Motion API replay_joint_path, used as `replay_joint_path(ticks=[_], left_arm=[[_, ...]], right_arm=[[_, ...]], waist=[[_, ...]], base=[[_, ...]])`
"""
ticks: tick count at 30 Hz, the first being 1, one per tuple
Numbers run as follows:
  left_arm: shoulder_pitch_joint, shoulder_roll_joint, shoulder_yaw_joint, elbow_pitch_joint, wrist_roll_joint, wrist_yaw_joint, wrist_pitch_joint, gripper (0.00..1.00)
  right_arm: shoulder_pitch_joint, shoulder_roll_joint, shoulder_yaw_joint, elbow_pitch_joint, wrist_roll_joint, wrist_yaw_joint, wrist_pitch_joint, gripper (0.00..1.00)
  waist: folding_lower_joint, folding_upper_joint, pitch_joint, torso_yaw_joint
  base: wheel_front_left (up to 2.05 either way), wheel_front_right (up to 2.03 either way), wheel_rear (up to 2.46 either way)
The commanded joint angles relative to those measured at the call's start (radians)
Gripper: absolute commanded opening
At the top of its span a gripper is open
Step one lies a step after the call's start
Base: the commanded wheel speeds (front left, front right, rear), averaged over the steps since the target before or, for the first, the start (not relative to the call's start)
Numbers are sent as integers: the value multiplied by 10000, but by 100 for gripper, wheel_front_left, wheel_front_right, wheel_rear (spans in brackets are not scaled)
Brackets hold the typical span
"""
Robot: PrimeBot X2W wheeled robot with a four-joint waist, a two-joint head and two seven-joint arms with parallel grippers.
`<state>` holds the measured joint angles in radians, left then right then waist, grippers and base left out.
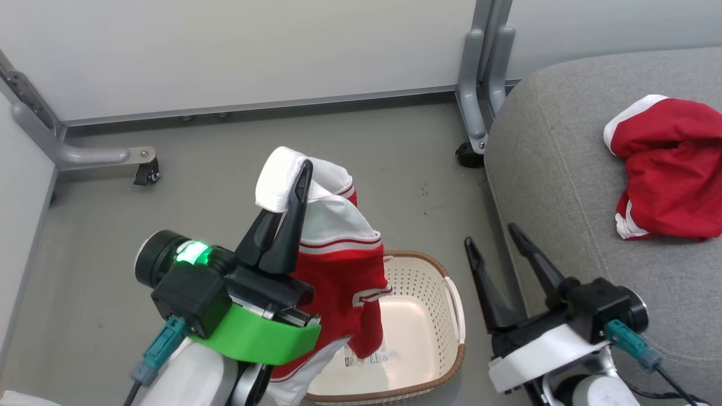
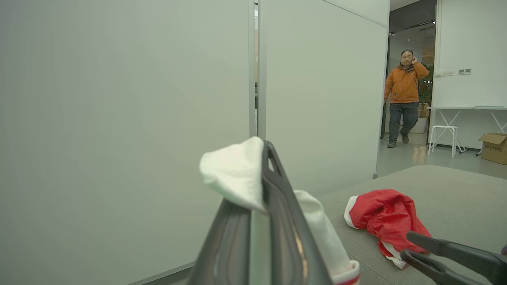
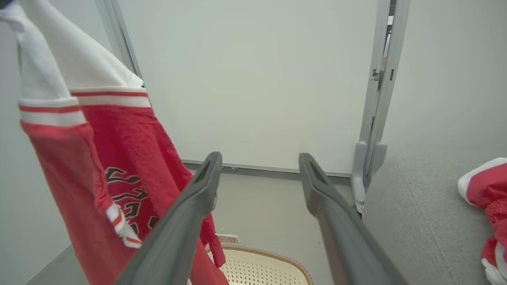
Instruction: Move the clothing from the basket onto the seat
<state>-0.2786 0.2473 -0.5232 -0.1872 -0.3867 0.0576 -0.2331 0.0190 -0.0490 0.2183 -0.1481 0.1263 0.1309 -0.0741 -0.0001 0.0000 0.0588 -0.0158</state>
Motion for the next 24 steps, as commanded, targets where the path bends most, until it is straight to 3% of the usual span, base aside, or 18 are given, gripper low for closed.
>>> replay_joint_path(ticks=[1, 10, 20, 22, 23, 24], left_arm=[[64, 62, -3, -38, -119, 36, -20, 0], [-196, 51, -62, -36, -117, -61, -53, 0], [-357, -101, -231, 37, -136, -163, -121, 0], [-379, -115, -256, 60, -141, -188, -137, 0], [-386, -121, -267, 64, -147, -190, -140, 0], [-389, -122, -268, 80, -153, -197, -151, 0]], right_arm=[[-218, -23, 308, -53, 46, -3, 82, 100], [-1817, -191, 3051, 815, 890, -3, 159, 100], [-3428, -128, 4413, 2547, 1751, -3, 2, 100], [-3623, -135, 4620, 2800, 1920, -3, -17, 11], [-3687, -124, 4706, 2907, 2020, -3, -29, 0], [-3761, -120, 4779, 3018, 2086, -3, -45, 0]], waist=[[1, 0, 27, 0], [1, 0, 295, 145], [1, 0, 490, 463], [1, 0, 519, 500], [1, 0, 532, 515], [1, 0, 544, 529]], base=[[0, 0, 0], [0, 0, 0], [0, 0, 0], [0, 0, 0], [0, 0, 0], [0, 0, 0]])
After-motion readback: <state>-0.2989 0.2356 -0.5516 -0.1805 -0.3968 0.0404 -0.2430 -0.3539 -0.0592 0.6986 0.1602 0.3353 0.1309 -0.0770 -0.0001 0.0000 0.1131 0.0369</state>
